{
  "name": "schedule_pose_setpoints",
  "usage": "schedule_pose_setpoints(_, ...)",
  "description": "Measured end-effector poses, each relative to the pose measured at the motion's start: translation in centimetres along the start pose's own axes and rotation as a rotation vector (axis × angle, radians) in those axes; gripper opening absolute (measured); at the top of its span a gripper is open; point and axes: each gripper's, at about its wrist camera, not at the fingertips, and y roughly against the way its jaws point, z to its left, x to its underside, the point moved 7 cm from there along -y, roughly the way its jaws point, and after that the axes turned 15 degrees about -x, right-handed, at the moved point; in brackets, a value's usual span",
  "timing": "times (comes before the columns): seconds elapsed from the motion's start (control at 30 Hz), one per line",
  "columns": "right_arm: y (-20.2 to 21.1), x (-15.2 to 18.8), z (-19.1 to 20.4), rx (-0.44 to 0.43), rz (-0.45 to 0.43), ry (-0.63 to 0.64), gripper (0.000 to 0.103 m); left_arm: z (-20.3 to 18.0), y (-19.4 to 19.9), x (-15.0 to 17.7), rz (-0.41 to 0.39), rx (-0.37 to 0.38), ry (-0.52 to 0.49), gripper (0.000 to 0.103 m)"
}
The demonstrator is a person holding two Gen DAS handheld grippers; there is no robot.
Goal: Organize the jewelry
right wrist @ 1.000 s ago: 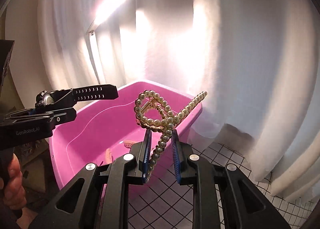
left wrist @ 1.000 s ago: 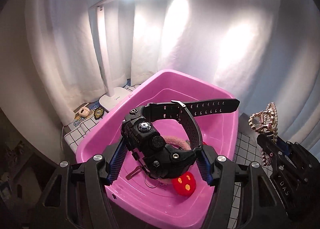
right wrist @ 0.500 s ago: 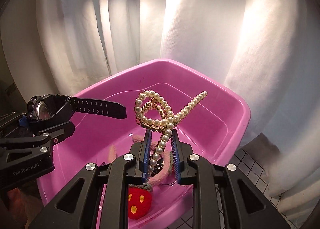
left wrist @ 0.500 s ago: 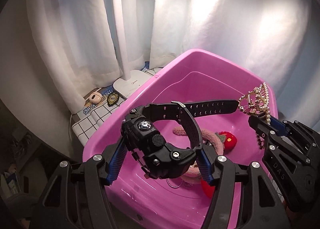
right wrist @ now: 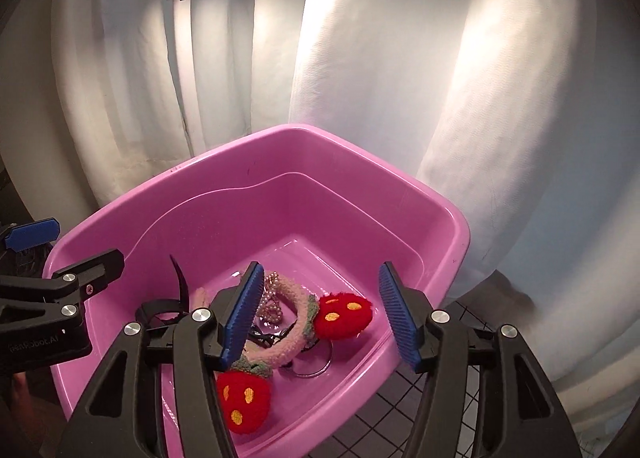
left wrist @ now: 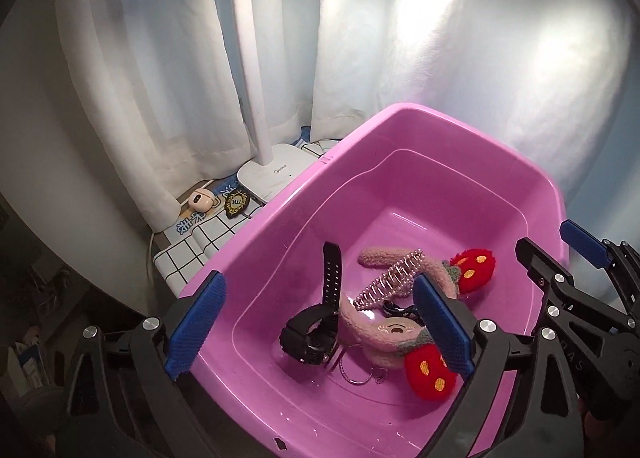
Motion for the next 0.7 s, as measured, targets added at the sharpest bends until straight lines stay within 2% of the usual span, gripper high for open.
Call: schedule_pose_setpoints(0.7,3.1,1.4,0.5,-0.019,-0.024,-0.025,0.057,0.4,1.3,0.5,0.034,-0.027,0.016,0.094)
